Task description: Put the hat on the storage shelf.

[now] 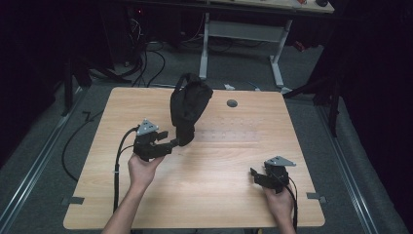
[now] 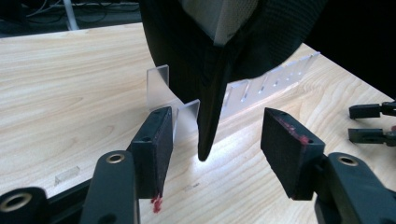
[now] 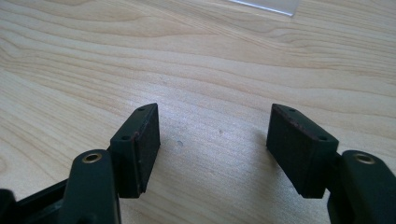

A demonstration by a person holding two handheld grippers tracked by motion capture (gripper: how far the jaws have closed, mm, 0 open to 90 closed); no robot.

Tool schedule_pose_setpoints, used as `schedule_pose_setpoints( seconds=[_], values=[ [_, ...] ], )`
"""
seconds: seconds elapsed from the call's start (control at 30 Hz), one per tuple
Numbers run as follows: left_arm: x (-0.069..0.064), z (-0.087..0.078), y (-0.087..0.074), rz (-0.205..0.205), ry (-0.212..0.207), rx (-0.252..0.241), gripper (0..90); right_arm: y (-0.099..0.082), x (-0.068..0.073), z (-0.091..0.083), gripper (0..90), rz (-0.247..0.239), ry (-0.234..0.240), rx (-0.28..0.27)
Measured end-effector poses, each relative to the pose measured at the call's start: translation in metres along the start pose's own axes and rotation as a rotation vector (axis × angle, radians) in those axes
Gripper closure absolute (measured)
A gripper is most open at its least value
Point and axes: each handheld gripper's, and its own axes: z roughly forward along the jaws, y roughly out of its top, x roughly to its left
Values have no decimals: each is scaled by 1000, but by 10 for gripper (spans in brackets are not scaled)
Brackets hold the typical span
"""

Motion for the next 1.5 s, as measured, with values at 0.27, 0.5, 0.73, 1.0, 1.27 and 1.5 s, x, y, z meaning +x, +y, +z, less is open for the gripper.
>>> schedule_pose_setpoints(
  seconds=[0.27,0.5,0.73,1.0,1.27,1.5],
  values=[
    [2,-11,-3,-11,-1,10,427,0,0,0,351,-2,0,-1],
    [6,-19,-8,-36,0,17,416,0,0,0,351,-2,1,-1],
    [8,-28,-11,-72,-11,22,409,0,0,0,350,2,0,0],
    [12,-35,-16,-88,-3,30,406,0,0,0,350,-1,0,0],
    [20,-39,-28,-113,19,81,399,0,0,0,350,0,0,0],
    [26,-42,-35,-126,41,88,396,0,0,0,350,0,-1,0]
  ],
)
